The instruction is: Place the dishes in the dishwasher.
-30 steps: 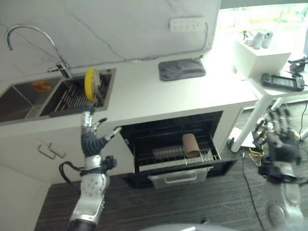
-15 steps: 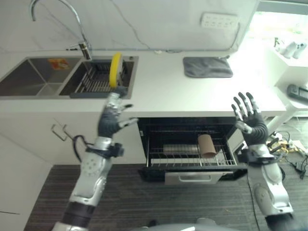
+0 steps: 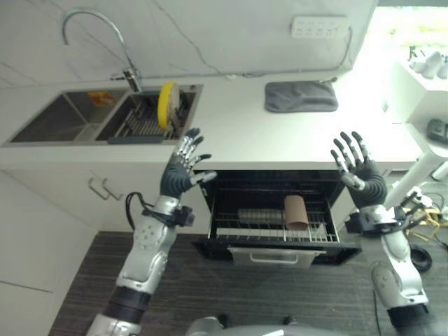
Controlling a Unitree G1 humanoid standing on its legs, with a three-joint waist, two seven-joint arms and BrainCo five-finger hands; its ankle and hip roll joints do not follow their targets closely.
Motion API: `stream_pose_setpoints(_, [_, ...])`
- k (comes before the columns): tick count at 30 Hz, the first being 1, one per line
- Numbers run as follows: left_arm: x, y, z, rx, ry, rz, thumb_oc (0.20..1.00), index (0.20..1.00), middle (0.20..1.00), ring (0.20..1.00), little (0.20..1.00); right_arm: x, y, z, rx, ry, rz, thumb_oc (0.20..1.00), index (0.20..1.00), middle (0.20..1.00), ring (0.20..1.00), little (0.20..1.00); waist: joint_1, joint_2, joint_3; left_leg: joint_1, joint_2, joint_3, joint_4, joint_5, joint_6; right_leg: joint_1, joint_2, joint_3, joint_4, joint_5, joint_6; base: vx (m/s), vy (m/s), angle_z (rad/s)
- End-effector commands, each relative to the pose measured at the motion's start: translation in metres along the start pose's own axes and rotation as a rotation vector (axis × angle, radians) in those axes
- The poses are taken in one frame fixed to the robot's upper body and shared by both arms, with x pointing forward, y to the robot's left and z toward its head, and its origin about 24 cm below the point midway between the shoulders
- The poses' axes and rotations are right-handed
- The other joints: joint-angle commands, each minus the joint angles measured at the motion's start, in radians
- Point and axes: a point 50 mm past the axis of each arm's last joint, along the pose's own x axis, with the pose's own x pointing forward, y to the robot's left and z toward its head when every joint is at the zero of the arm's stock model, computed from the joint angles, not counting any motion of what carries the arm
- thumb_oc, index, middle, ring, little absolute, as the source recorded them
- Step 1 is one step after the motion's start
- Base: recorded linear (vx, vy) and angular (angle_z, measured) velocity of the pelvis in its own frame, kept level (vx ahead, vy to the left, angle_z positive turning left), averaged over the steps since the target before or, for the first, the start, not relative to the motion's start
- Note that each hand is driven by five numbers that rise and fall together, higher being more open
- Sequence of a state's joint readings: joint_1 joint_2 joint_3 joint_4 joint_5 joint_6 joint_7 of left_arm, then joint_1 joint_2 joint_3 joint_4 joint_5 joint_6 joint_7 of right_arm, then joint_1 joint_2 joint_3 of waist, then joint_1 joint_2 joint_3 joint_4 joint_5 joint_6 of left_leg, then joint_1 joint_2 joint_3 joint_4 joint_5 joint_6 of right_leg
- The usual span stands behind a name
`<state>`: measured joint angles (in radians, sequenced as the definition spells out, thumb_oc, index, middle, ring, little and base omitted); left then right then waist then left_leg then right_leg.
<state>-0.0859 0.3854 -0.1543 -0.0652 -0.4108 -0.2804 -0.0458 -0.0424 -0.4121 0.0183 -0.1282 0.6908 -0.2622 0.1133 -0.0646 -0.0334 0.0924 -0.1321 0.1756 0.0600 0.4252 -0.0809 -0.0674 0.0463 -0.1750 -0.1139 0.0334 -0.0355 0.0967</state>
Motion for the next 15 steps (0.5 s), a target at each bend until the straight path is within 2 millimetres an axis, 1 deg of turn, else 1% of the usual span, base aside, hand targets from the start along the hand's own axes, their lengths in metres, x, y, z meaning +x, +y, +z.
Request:
stream_pose_setpoints(1, [0.001, 0.011, 0.024, 0.119, -0.106, 0.01, 1.0, 1.0, 1.0, 1.0, 1.0, 0.005, -0.001, 0.03, 0.001, -0.139, 0.025, 1.0, 1.0, 1.0, 1.0, 1.0, -0.007, 0.03, -0.027, 0.176, 0.11, -0.024, -0.327, 0.208, -0.063, -0.01, -0.012, 0.065, 0.076, -0.02, 0.025, 0.05, 0.704, -0.25])
stream_pose_setpoints(2, [0.005, 0.01, 0.025, 0.113, -0.112, -0.009, 1.0, 1.0, 1.0, 1.0, 1.0, 0.003, -0.006, 0.034, -0.007, -0.146, 0.01, 1.0, 1.0, 1.0, 1.0, 1.0, -0.019, 0.04, -0.021, 0.165, 0.13, -0.017, -0.337, 0.214, -0.075, -0.006, -0.045, 0.057, 0.111, -0.041, 0.042, 0.04, 0.741, -0.28])
stream_pose_setpoints(3, [0.008, 0.01, 0.025, 0.114, -0.123, -0.028, 1.0, 1.0, 1.0, 1.0, 1.0, 0.001, -0.009, 0.037, -0.012, -0.152, 0.001, 1.0, 1.0, 1.0, 1.0, 1.0, -0.029, 0.043, -0.019, 0.162, 0.126, 0.001, -0.335, 0.188, -0.075, -0.006, -0.069, 0.046, 0.129, -0.049, 0.059, 0.1, 1.023, 0.02])
stream_pose_setpoints(4, [0.011, 0.006, 0.023, 0.131, -0.112, -0.058, 1.0, 1.0, 1.0, 1.0, 1.0, -0.006, -0.015, 0.035, -0.02, -0.146, -0.044, 1.0, 1.0, 1.0, 1.0, 1.0, -0.056, 0.056, -0.01, 0.179, 0.106, 0.065, -0.371, 0.129, -0.067, -0.023, -0.132, 0.01, 0.211, -0.061, 0.084, 0.07, 0.872, 0.41])
stream_pose_setpoints(5, [0.016, 0.0, 0.021, 0.129, -0.104, -0.081, 1.0, 1.0, 1.0, 1.0, 1.0, -0.008, -0.015, 0.035, -0.005, -0.142, -0.086, 1.0, 1.0, 1.0, 1.0, 1.0, -0.049, 0.052, -0.004, 0.157, 0.062, 0.034, -0.368, 0.116, -0.062, -0.021, -0.163, 0.008, 0.192, -0.005, 0.076, 0.04, 0.803, 0.68])
stream_pose_setpoints(6, [0.019, -0.001, 0.021, 0.136, -0.114, -0.08, 1.0, 1.0, 1.0, 1.0, 1.0, -0.01, -0.015, 0.029, 0.037, -0.139, -0.106, 1.0, 1.0, 1.0, 1.0, 1.0, -0.039, 0.045, 0.003, 0.134, 0.017, 0.013, -0.359, 0.1, -0.05, -0.023, -0.186, -0.002, 0.18, 0.043, 0.072, -0.06, 0.516, 0.88])
stream_pose_setpoints(7, [0.02, 0.001, 0.021, 0.149, -0.116, -0.068, 1.0, 1.0, 1.0, 1.0, 1.0, -0.012, -0.016, 0.023, 0.077, -0.131, -0.106, 1.0, 1.0, 1.0, 1.0, 1.0, -0.029, 0.035, 0.008, 0.132, -0.028, 0.04, -0.353, 0.078, -0.033, -0.043, -0.218, -0.04, 0.193, 0.119, 0.078, -0.05, 0.527, 0.67])
stream_pose_setpoints(8, [0.017, 0.007, 0.021, 0.167, -0.113, -0.036, 1.0, 1.0, 1.0, 1.0, 1.0, -0.012, -0.013, 0.017, 0.091, -0.112, -0.078, 1.0, 1.0, 1.0, 1.0, 1.0, -0.016, 0.037, 0.009, 0.14, -0.05, 0.079, -0.364, 0.074, -0.019, -0.052, -0.217, -0.087, 0.209, 0.134, 0.075, -0.01, 0.396, 0.24])
stream_pose_setpoints(9, [0.016, 0.009, 0.021, 0.171, -0.111, -0.027, 1.0, 1.0, 1.0, 1.0, 1.0, -0.012, -0.012, 0.015, 0.089, -0.103, -0.069, 1.0, 1.0, 1.0, 1.0, 1.0, -0.011, 0.037, 0.01, 0.146, -0.052, 0.09, -0.369, 0.075, -0.017, -0.053, -0.214, -0.094, 0.213, 0.133, 0.073, 0.0, 0.341, -0.43])
stream_pose_setpoints(10, [0.011, 0.016, 0.022, 0.179, -0.11, -0.004, 1.0, 1.0, 1.0, 1.0, 1.0, -0.011, -0.01, 0.014, 0.082, -0.096, -0.05, 1.0, 1.0, 1.0, 1.0, 1.0, -0.005, 0.043, 0.013, 0.156, -0.063, 0.107, -0.387, 0.075, -0.001, -0.064, -0.191, -0.111, 0.233, 0.138, 0.073, 0.0, 0.317, -0.92])
stream_pose_setpoints(11, [0.005, 0.024, 0.025, 0.185, -0.106, 0.015, 1.0, 1.0, 1.0, 1.0, 1.0, -0.014, -0.009, 0.014, 0.075, -0.099, -0.047, 1.0, 1.0, 1.0, 1.0, 1.0, -0.002, 0.048, 0.009, 0.17, -0.076, 0.124, -0.417, 0.082, 0.015, -0.078, -0.106, -0.11, 0.251, 0.087, 0.067, 0.0, 0.374, -0.83])
stream_pose_setpoints(12, [0.002, 0.029, 0.026, 0.188, -0.098, 0.022, 1.0, 1.0, 1.0, 1.0, 1.0, -0.017, -0.01, 0.015, 0.079, -0.103, -0.055, 1.0, 1.0, 1.0, 1.0, 1.0, -0.006, 0.049, 0.005, 0.178, -0.084, 0.13, -0.431, 0.085, 0.021, -0.08, -0.036, -0.108, 0.254, 0.037, 0.056, 0.02, 0.342, -0.77])
stream_pose_setpoints(13, [0.0, 0.032, 0.027, 0.189, -0.095, 0.028, 1.0, 1.0, 1.0, 1.0, 1.0, -0.019, -0.011, 0.016, 0.082, -0.107, -0.059, 1.0, 1.0, 1.0, 1.0, 1.0, -0.005, 0.04, 0.001, 0.18, -0.106, 0.143, -0.437, 0.079, 0.03, -0.076, 0.033, -0.133, 0.246, 0.007, 0.044, 0.02, 0.3, -0.39])
stream_pose_setpoints(14, [0.0, 0.033, 0.028, 0.19, -0.097, 0.037, 1.0, 1.0, 1.0, 1.0, 1.0, -0.019, -0.01, 0.016, 0.085, -0.11, -0.046, 1.0, 1.0, 1.0, 1.0, 1.0, 0.0, 0.028, -0.004, 0.185, -0.136, 0.169, -0.445, 0.072, 0.039, -0.066, 0.096, -0.173, 0.233, -0.007, 0.029, 0.0, 0.264, -0.23])
stream_pose_setpoints(15, [-0.001, 0.032, 0.028, 0.188, -0.102, 0.038, 1.0, 1.0, 1.0, 1.0, 1.0, -0.016, -0.007, 0.015, 0.09, -0.107, -0.02, 1.0, 1.0, 1.0, 1.0, 1.0, 0.006, 0.02, -0.006, 0.191, -0.16, 0.187, -0.455, 0.067, 0.046, -0.056, 0.135, -0.196, 0.214, -0.014, 0.017, -0.01, 0.214, -0.03])
